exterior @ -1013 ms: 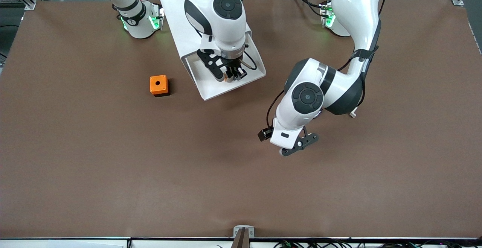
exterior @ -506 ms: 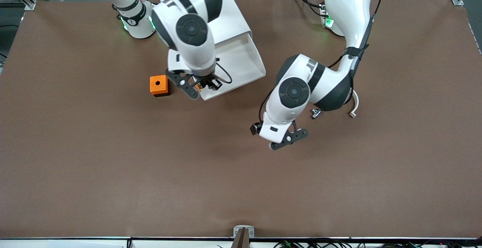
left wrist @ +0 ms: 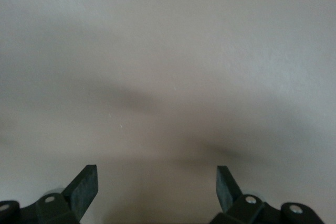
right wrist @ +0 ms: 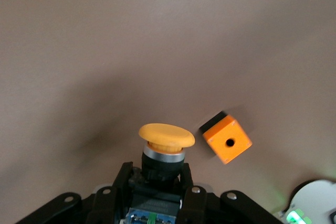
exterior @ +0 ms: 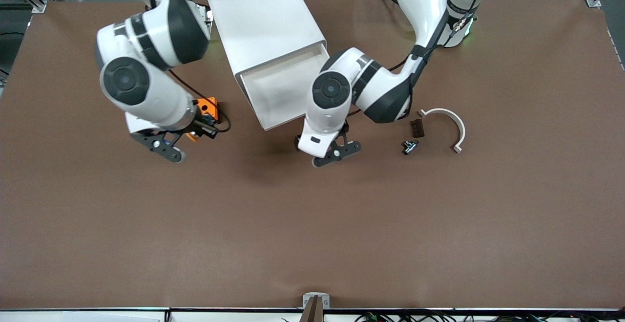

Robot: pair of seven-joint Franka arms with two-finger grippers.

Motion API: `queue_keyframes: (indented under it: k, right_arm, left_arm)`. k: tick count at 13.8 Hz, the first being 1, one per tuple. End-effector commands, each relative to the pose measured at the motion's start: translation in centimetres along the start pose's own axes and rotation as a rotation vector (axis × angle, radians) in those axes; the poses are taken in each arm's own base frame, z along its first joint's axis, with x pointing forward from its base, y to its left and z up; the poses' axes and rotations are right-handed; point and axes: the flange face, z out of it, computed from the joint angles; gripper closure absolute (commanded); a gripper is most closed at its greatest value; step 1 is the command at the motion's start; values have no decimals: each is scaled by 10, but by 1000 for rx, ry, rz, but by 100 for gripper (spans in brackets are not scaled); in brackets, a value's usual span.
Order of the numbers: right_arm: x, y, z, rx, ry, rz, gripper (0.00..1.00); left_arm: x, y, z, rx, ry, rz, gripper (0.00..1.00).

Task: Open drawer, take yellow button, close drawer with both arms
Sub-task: 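Lift the button with the right gripper while the left gripper pushes the drawer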

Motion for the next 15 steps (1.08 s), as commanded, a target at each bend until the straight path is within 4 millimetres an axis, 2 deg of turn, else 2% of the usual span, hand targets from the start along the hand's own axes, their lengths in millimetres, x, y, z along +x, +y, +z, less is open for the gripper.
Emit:
queue_keyframes:
  k: [1,4,6,9,12,15]
  right_arm:
    - [34,46,8,6,-32,-77,100]
    - [92,108,19,-26,-4,-192,100]
    - [130,158,39,-3,10,-282,100]
    - [165,212,72,-23,69,-378,100]
    - [184,242,81,-15,108,-383,100]
    - [213,261,106,-7,161,-433,100]
  left_arm:
    - [-30,9,-8,10,20,0,1]
    - [-49,14,-7,16,3,-25,1]
    - [-69,18,-2,41,-17,-27,1]
    - [-94,21,5,66,-92,-31,1]
    - [-111,23,10,79,-150,-30,1]
    - [-122,27,11,58,-218,-43,1]
